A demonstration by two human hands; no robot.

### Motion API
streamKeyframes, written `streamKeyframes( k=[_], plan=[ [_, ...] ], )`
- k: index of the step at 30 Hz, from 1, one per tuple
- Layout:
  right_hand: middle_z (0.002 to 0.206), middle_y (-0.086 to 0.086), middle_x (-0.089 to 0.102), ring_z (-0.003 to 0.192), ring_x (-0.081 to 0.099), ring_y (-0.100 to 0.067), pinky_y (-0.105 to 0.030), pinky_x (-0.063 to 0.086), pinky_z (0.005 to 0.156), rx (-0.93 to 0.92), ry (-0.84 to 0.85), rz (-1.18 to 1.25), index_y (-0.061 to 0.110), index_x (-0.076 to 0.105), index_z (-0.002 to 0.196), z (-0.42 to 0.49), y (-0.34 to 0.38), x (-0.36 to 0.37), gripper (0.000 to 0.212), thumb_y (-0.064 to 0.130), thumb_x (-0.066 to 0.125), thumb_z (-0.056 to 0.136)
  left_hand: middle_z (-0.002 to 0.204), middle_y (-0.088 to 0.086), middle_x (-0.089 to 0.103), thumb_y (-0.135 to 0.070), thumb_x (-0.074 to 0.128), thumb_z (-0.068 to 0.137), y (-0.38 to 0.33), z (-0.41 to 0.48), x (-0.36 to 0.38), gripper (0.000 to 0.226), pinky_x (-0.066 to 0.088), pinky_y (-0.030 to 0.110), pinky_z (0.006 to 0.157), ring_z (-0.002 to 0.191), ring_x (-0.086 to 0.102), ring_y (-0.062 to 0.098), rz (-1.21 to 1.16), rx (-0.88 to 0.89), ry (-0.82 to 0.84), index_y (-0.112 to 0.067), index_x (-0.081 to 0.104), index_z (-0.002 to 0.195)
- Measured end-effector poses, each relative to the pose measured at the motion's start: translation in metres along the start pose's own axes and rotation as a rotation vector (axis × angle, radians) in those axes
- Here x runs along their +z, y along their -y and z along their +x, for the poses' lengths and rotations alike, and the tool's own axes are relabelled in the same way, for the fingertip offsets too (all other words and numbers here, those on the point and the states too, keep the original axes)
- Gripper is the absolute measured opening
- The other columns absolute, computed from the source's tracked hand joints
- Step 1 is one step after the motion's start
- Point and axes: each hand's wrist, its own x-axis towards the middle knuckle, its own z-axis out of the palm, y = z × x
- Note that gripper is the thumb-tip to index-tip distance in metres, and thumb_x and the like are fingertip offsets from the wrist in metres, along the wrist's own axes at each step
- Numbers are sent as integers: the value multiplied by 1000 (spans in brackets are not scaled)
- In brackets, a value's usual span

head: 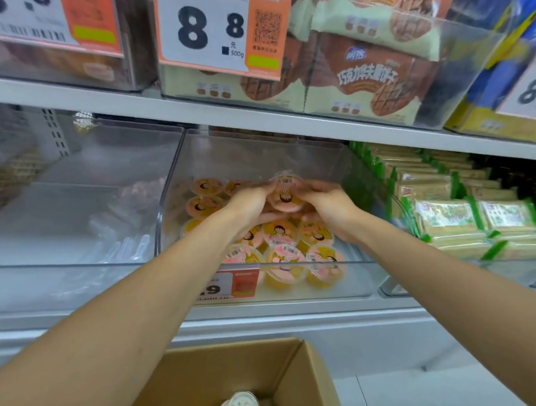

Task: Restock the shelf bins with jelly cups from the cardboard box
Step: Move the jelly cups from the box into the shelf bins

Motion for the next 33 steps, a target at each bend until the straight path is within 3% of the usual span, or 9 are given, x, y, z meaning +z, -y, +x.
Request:
streamKeyframes(
  k=[1, 4, 7, 12, 16, 22, 26, 30, 33],
  plan=[
    [100, -9, 73, 74, 65, -18, -23, 51, 59, -48, -70, -66, 11, 67, 118, 0, 1, -4, 28, 22, 63, 93, 122, 15, 64, -23, 48, 101, 1, -1, 0, 34, 54, 35, 89, 105, 66, 28, 119, 24, -28, -5, 57, 128],
    [95, -8, 73, 82, 68, -22, -21, 49, 72, -256, -327, -619, 13, 73, 106, 4, -1, -24, 20, 20, 61, 91, 138, 9, 53, -23, 49, 96, 10, 1, -9, 46, 46, 28, 89, 117, 57, 27, 874, 152, -61, -19, 45, 142],
    [89, -15, 71, 82, 68, -33, -28, 46, 66, -167, -406, -1056, 9, 71, 86, 17, -17, -36, 17, 17, 56, 90, 136, 8, 55, -14, 49, 91, 18, 7, -16, 47, 48, 30, 94, 117, 55, 26, 1149, 102, -32, -20, 51, 137],
    [117, -17, 60, 93, 66, -38, -34, 48, 68, -84, -468, -1151, 4, 66, 107, 30, -23, -32, 23, 14, 50, 95, 127, 6, 60, -14, 51, 90, 18, 8, -17, 44, 51, 30, 82, 107, 60, 24, 1173, 95, -25, -20, 54, 133],
    [125, -16, 51, 91, 64, -41, -34, 43, 65, -179, -436, -1246, 6, 64, 109, 30, -25, -25, 22, 9, 48, 94, 119, 6, 64, -13, 52, 88, 20, 12, -18, 45, 50, 28, 74, 97, 63, 24, 1178, 103, -11, -20, 55, 132],
    [95, -24, 67, 87, 65, -40, -32, 47, 66, -68, -276, -1044, 1, 62, 80, 27, -28, -31, 32, 13, 39, 99, 118, 5, 64, -13, 52, 89, 21, 15, -19, 41, 51, 29, 77, 97, 62, 22, 1187, 129, -13, -20, 56, 129],
    [115, -23, 62, 108, 57, -40, -35, 45, 88, 89, -104, -907, -5, 62, 112, 14, -30, -35, 29, 6, 40, 96, 115, 5, 66, -11, 50, 90, 17, 7, -20, 37, 52, 30, 80, 95, 63, 22, 1115, 150, -42, -18, 60, 124],
    [117, -22, 64, 106, 59, -40, -38, 49, 89, 17, -241, -855, 0, 64, 114, -7, -29, -39, 31, 4, 46, 89, 115, 2, 66, -12, 52, 89, 9, -23, -21, 30, 54, 36, 86, 96, 64, 22, 1079, 257, -122, -17, 66, 114],
    [112, -14, 68, 102, 62, -34, -38, 51, 89, -164, -313, -822, 8, 70, 107, -33, -18, -33, 32, 6, 47, 85, 96, -5, 67, -13, 53, 88, 5, -61, -23, 16, 56, 37, 78, 87, 63, 17, 1046, 323, -195, -21, 66, 93]
  ],
)
